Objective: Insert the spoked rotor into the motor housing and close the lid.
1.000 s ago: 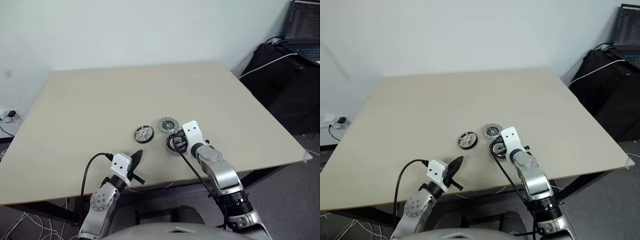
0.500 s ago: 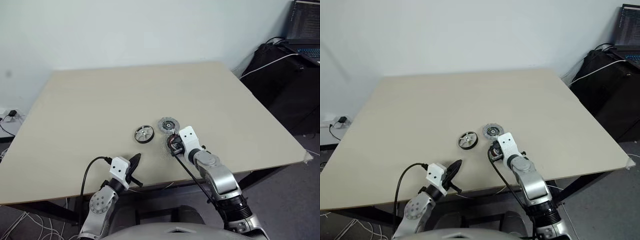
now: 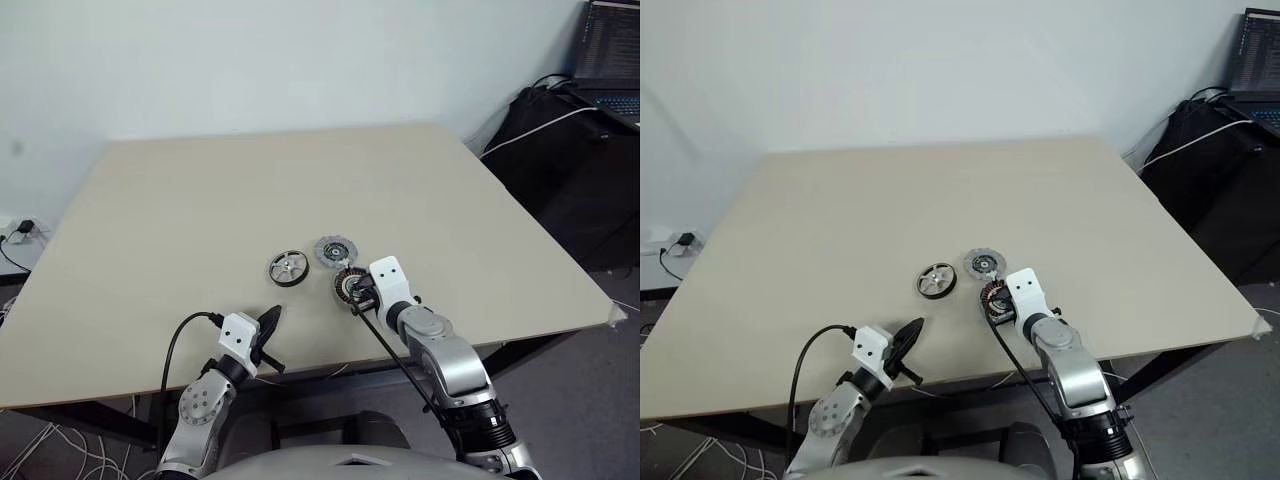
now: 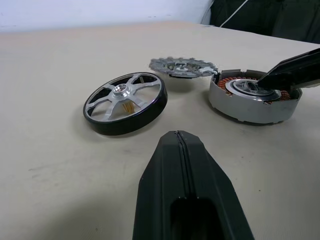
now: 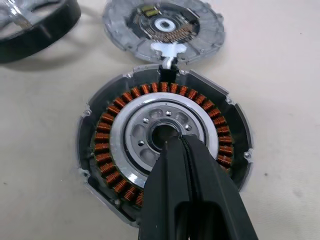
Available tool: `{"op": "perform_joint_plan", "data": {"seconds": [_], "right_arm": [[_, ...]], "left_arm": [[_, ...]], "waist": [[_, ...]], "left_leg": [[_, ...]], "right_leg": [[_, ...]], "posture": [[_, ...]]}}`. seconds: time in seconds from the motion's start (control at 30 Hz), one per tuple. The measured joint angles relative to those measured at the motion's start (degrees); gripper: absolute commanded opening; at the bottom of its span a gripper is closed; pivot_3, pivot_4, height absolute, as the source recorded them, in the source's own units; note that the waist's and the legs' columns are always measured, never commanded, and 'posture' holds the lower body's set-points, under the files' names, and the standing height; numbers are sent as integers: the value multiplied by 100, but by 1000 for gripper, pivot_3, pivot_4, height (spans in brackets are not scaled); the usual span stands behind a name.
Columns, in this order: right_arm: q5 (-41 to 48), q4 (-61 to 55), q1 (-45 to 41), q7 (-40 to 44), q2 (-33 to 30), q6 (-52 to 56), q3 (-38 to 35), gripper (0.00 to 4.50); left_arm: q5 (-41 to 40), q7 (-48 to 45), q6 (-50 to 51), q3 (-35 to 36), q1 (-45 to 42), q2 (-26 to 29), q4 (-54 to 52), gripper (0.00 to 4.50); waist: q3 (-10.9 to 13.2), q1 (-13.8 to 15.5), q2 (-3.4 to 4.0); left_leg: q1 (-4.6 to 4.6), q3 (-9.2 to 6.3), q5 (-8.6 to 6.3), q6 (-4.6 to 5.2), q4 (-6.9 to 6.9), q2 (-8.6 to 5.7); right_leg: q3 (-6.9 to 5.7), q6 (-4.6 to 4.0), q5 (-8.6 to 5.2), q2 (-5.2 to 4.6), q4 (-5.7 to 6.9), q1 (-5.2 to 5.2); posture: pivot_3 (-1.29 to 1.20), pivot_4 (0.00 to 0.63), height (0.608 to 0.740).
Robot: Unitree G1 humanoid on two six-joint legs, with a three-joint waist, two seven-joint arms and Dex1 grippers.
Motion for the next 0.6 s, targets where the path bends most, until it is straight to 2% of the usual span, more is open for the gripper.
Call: {"op": "perform_joint_plan", "data": {"seconds": [0.27,0.6], "right_arm": [[32,17,-274,-21,133,-251,-6,12],[-52,915,-497,-28,186,-561,42,12]], "left_arm": [[11,7,25,-18,41,3,-65,0],[48,155,491,-143,169,-1,-849,0]], "waist": [[1,-1,0],[2,-6,2]], "left_leg": [[0,0,0,0,0,0],[0,1,1,1,-1,0]], "right_leg": [[0,0,0,0,0,0],[0,0,0,2,-1,0]], "posture": [[0,0,740],[0,0,740]]}}
